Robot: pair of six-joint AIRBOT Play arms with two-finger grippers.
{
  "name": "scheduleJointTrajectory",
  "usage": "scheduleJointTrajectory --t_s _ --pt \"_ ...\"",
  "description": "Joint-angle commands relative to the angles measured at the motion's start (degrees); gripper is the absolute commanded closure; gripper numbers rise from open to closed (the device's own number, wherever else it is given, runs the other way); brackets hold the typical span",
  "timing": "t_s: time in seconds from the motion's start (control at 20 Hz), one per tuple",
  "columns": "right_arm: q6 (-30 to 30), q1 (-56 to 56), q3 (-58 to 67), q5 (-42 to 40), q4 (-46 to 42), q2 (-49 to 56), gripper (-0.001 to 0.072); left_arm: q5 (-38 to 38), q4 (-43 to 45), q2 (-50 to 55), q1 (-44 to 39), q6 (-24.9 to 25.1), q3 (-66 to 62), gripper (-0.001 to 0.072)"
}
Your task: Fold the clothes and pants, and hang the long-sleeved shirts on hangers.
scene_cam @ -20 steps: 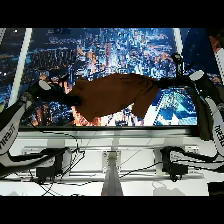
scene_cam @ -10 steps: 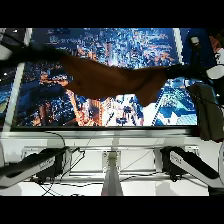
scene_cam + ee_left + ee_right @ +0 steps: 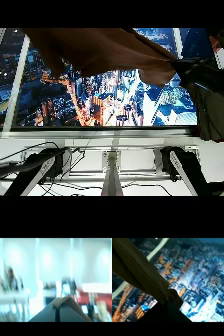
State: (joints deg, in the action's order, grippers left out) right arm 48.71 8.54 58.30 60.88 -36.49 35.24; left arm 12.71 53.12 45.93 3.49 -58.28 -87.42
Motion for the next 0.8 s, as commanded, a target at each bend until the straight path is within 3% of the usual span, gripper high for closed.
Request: scheduleJointTrajectory --t_s 0.0,0.2,0.35,0.6,0.75 --pt "0.11 -0.02 0.02 1.51 7.15 -7.72 0.0697 -6.27 0.39 -2.62 0.07 0.28 -0.35 0.0692" --pt "0.24 -0.02 -0.04 1.14 7.23 -8.31 0.0697 -4.33 0.33 6.60 -1.20 0.22 -0.35 0.0692" --pt "0.22 -0.02 -0.11 -1.11 4.57 -3.74 0.0696 -4.11 -0.04 18.69 -7.63 0.24 -0.37 0.0692" --pt "0.24 -0.02 -0.11 -15.52 -9.14 11.15 0.0697 -13.44 -2.45 38.10 -20.44 -1.07 -0.37 0.0692" --pt "0.33 -0.02 -0.11 -23.56 -13.75 21.18 0.0697 -13.86 -2.69 46.62 -25.57 -1.40 -0.35 0.0692"
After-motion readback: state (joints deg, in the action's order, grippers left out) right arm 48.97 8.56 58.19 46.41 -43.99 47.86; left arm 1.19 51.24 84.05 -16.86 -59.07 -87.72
